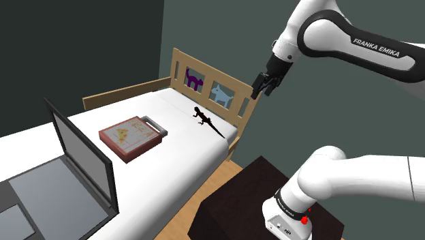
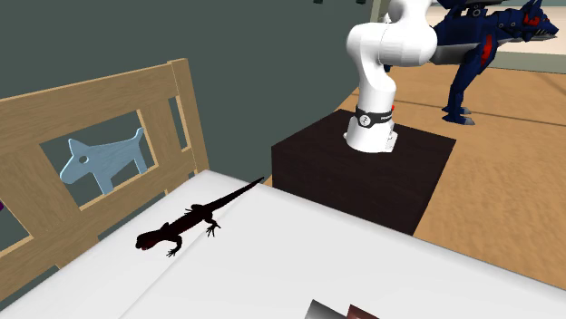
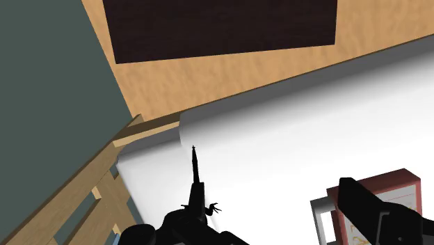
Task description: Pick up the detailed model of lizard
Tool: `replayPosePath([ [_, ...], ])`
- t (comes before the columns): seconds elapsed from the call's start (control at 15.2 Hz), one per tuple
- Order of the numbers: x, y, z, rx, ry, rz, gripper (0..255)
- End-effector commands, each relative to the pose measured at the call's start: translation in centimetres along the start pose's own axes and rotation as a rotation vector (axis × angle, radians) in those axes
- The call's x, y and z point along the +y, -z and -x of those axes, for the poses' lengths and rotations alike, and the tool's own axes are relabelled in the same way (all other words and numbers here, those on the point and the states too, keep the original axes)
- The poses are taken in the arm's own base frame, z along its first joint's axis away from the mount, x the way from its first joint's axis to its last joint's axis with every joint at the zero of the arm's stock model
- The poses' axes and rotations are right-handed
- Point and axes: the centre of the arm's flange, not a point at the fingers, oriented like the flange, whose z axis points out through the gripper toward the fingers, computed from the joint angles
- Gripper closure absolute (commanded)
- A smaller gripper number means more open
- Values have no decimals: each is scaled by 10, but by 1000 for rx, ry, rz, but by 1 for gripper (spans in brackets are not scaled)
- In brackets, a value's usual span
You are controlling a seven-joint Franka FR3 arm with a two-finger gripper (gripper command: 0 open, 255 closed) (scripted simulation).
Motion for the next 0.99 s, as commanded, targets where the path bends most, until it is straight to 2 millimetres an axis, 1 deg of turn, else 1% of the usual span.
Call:
replayPosePath([
  [0.0, 0, 0, 0, 0, 0, 0, 0],
  [0.92, 28, -142, -116, -6, -3, 11, 0],
])
